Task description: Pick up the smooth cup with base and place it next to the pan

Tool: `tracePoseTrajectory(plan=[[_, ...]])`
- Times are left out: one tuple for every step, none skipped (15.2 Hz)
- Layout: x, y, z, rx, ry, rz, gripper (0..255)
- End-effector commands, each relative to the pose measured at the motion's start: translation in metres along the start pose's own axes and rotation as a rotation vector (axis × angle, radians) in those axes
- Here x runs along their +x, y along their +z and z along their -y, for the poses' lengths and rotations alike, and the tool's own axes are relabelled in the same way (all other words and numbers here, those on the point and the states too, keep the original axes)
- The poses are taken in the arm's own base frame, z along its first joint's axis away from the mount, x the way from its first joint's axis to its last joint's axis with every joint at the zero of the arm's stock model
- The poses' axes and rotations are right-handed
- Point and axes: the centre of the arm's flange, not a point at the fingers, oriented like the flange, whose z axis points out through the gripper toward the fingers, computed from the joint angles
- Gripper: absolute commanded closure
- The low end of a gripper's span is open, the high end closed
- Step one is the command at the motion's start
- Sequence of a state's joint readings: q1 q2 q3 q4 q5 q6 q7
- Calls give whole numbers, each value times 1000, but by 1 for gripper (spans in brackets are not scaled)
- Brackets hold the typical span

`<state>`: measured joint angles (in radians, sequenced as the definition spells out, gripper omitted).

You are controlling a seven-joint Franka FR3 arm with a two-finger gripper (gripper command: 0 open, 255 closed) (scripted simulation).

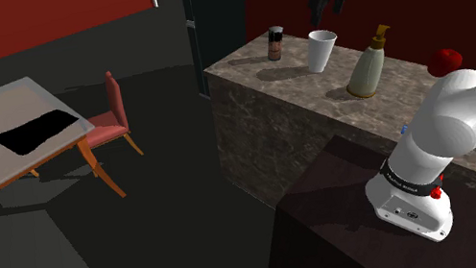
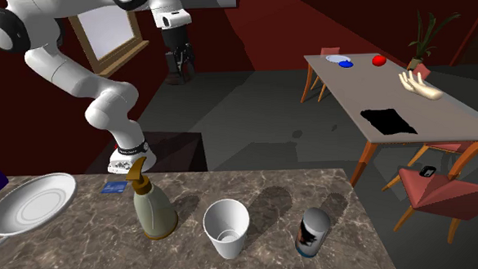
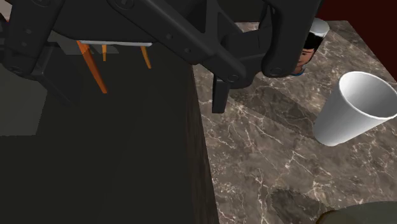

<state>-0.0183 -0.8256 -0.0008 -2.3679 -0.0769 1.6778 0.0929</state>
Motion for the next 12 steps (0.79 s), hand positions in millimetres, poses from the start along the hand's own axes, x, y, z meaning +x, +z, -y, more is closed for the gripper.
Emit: tracePoseTrajectory(plan=[[0,0,0,0,0,0,0],[7,8,-8,-3,2,4,0],[14,15,-17,-6,4,8,0],[20,23,-25,-8,5,11,0],[27,30,-34,-11,7,15,0],[34,38,-43,-14,9,19,0],[40,45,-51,-17,11,23,0],[47,53,-60,-19,13,26,0],[53,60,-68,-22,14,30,0],[60,68,-77,-25,16,34,0],[66,76,-86,-28,18,38,0],[72,83,-95,-30,20,41,0]])
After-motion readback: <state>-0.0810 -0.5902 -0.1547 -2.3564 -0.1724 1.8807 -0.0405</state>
